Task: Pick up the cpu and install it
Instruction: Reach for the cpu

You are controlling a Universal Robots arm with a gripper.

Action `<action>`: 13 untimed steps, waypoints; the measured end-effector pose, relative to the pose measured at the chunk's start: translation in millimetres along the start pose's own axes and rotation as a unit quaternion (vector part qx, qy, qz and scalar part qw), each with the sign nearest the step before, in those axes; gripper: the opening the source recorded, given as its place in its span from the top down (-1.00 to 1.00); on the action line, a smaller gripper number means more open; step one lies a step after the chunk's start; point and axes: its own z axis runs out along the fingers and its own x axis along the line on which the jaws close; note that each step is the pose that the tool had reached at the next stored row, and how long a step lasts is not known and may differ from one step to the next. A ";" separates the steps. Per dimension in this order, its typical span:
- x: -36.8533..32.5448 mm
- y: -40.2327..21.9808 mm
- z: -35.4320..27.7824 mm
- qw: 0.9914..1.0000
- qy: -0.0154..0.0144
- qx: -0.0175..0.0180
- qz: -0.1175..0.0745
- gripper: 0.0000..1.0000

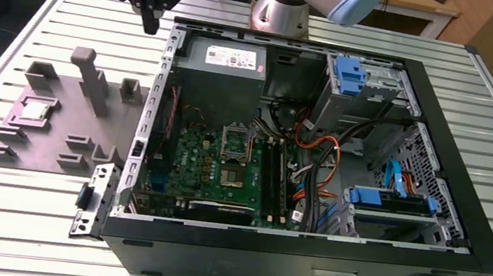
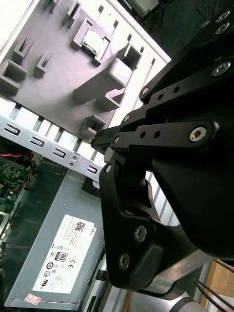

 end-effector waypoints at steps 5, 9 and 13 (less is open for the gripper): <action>1.2 -0.1 0.0 1.000 0.000 0.000 0.000 0.79; 1.8 -0.1 0.1 1.000 0.000 0.000 0.000 0.79; 2.5 -0.2 0.3 1.000 0.000 0.000 0.000 0.79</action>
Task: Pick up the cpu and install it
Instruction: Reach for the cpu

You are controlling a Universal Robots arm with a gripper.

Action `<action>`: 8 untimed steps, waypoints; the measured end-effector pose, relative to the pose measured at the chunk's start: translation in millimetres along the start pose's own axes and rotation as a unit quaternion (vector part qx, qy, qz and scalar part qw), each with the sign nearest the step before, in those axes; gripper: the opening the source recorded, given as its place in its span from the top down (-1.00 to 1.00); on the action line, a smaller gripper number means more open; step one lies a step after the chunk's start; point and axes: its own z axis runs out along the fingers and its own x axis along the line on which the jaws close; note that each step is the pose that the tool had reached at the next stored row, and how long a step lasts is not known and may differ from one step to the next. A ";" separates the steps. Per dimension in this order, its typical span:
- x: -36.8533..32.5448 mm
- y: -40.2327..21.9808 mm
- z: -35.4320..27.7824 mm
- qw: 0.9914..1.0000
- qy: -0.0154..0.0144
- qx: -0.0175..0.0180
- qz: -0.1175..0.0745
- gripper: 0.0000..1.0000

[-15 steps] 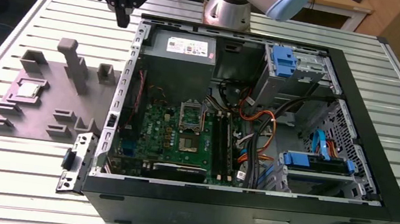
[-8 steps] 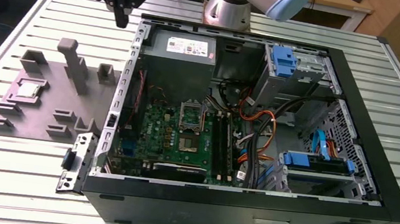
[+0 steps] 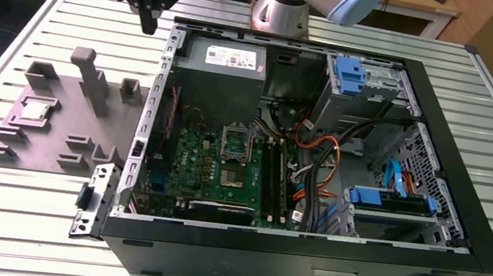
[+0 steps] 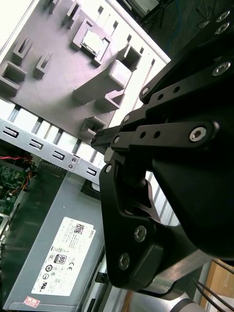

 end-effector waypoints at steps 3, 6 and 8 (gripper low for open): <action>0.4 0.0 0.2 1.000 0.000 0.000 0.000 0.79; 1.0 -0.1 0.4 1.000 0.000 0.000 0.000 0.79; 1.4 -0.1 0.6 1.000 0.000 0.000 0.000 0.79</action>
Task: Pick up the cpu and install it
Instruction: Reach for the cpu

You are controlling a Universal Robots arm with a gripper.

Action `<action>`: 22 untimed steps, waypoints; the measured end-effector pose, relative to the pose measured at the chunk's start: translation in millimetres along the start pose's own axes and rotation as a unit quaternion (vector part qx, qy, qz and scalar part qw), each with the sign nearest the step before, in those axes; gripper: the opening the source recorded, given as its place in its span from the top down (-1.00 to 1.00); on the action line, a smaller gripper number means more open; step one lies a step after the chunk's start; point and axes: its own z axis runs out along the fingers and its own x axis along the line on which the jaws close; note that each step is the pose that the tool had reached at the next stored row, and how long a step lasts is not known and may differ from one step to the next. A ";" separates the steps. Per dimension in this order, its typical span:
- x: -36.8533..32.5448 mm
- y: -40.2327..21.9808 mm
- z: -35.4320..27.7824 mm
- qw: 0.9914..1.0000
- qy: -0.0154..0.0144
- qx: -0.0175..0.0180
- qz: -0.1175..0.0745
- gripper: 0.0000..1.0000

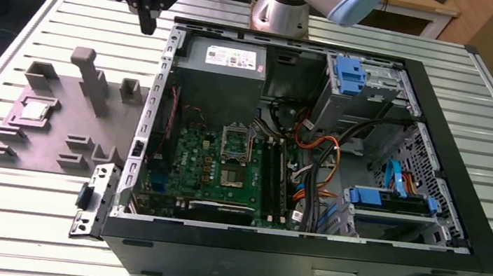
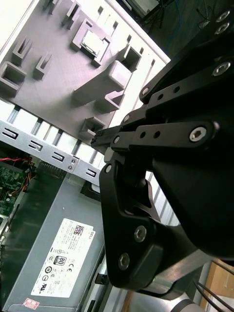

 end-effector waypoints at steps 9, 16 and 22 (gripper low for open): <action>2.3 -0.2 0.6 1.000 0.000 0.000 0.000 0.79; 3.9 -0.3 1.2 1.000 0.000 0.000 0.000 0.79; 7.4 -0.7 3.0 1.000 0.000 0.000 0.000 0.79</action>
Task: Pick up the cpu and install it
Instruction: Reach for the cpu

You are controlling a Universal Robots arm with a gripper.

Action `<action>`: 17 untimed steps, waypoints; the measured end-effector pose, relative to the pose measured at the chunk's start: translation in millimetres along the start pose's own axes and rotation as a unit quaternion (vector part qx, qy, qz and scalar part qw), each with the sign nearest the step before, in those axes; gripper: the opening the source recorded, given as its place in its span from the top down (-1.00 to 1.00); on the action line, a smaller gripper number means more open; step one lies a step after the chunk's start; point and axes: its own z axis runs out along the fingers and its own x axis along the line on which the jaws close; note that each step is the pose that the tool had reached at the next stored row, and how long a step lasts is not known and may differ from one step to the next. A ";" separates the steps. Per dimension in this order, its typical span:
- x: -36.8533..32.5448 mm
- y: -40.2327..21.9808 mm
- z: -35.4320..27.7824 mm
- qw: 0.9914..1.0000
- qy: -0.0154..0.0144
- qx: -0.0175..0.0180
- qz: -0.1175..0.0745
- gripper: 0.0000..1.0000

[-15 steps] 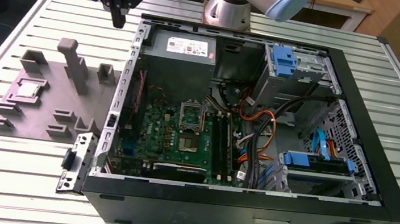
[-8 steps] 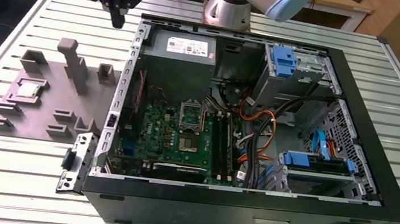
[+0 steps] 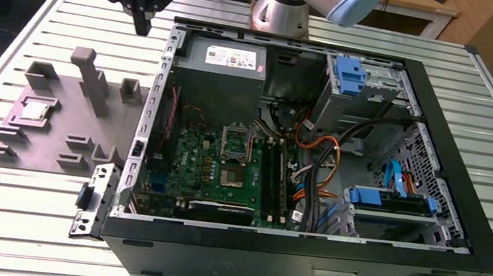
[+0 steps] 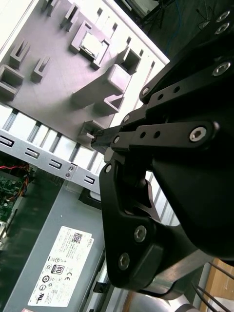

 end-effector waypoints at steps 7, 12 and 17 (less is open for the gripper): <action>1.2 -0.1 0.5 1.000 0.000 0.000 0.000 0.79; 2.3 -0.2 0.8 1.000 0.000 0.000 0.000 0.79; 4.1 -0.4 1.5 1.000 0.000 0.000 0.000 0.79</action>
